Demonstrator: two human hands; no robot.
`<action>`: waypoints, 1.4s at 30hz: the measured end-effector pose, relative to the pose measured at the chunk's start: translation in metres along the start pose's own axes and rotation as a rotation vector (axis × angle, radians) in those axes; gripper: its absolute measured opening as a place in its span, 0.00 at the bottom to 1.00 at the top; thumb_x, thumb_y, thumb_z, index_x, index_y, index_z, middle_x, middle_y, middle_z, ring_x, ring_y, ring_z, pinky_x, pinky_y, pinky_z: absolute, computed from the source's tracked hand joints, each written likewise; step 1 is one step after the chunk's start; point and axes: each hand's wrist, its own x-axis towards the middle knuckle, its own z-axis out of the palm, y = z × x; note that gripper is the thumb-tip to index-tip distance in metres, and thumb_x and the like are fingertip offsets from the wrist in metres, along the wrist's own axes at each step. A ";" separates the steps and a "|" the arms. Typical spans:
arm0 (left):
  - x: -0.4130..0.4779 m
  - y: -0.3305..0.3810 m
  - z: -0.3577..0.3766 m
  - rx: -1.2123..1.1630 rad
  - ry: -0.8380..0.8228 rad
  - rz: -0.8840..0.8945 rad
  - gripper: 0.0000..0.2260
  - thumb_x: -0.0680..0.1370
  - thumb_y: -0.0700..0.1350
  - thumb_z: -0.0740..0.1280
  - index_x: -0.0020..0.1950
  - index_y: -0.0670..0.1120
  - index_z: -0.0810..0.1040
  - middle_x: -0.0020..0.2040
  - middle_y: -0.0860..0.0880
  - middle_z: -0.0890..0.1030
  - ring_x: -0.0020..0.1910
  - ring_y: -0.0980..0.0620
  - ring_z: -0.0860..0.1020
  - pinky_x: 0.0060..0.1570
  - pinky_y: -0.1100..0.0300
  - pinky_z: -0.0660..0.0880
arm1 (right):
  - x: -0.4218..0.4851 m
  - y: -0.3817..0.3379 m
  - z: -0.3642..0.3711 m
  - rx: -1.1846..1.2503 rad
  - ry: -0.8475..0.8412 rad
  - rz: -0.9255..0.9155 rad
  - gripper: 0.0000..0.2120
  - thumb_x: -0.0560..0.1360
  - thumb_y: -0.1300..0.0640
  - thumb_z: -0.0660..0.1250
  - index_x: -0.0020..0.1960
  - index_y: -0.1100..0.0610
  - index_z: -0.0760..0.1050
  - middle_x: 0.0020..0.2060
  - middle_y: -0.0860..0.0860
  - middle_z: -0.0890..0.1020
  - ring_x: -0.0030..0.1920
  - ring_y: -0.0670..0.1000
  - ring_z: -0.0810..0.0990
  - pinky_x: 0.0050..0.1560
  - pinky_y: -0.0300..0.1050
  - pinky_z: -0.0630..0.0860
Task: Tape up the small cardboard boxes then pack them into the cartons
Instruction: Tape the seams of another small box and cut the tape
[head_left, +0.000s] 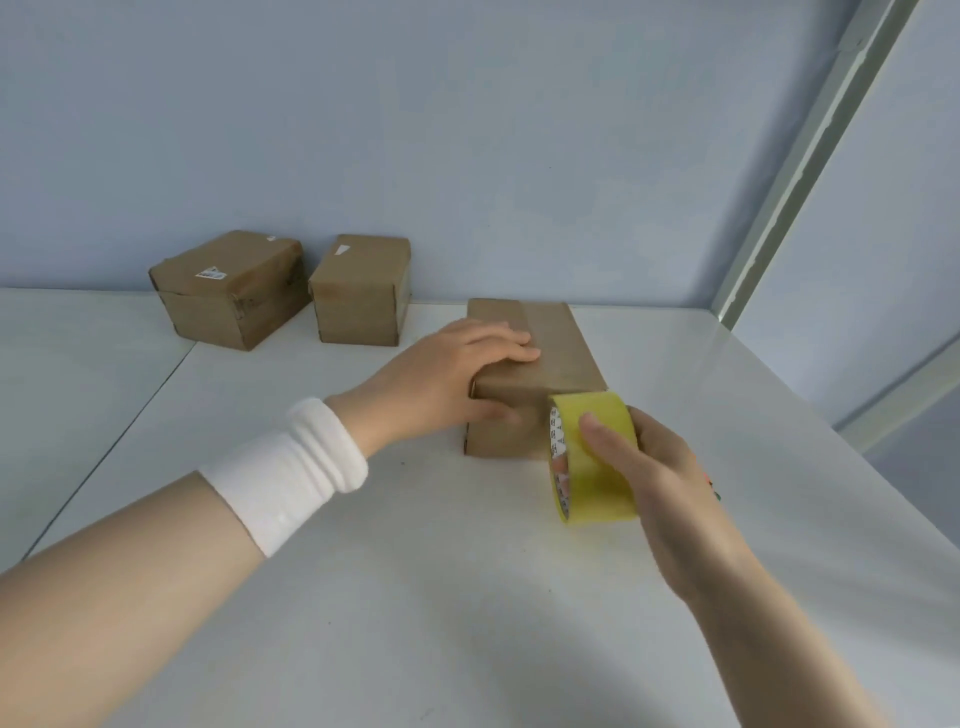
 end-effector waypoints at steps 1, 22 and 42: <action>0.001 0.001 -0.003 -0.024 0.070 -0.003 0.25 0.71 0.51 0.72 0.67 0.50 0.72 0.69 0.53 0.71 0.70 0.53 0.65 0.69 0.61 0.60 | 0.002 -0.006 -0.004 0.036 -0.034 -0.017 0.07 0.75 0.57 0.66 0.50 0.59 0.78 0.33 0.50 0.84 0.32 0.45 0.82 0.31 0.33 0.74; 0.071 0.004 -0.025 0.046 0.008 -0.178 0.38 0.66 0.64 0.71 0.70 0.47 0.65 0.62 0.51 0.67 0.61 0.54 0.61 0.54 0.65 0.58 | 0.123 -0.073 -0.005 -0.008 0.056 -0.266 0.11 0.77 0.48 0.64 0.47 0.56 0.75 0.31 0.48 0.83 0.35 0.46 0.82 0.41 0.39 0.76; 0.071 -0.001 -0.022 0.037 0.040 -0.178 0.36 0.65 0.65 0.70 0.67 0.50 0.67 0.58 0.54 0.67 0.58 0.54 0.61 0.54 0.62 0.59 | 0.041 -0.057 -0.010 -0.057 0.146 -0.526 0.09 0.73 0.45 0.66 0.42 0.51 0.75 0.28 0.43 0.82 0.32 0.40 0.80 0.36 0.29 0.73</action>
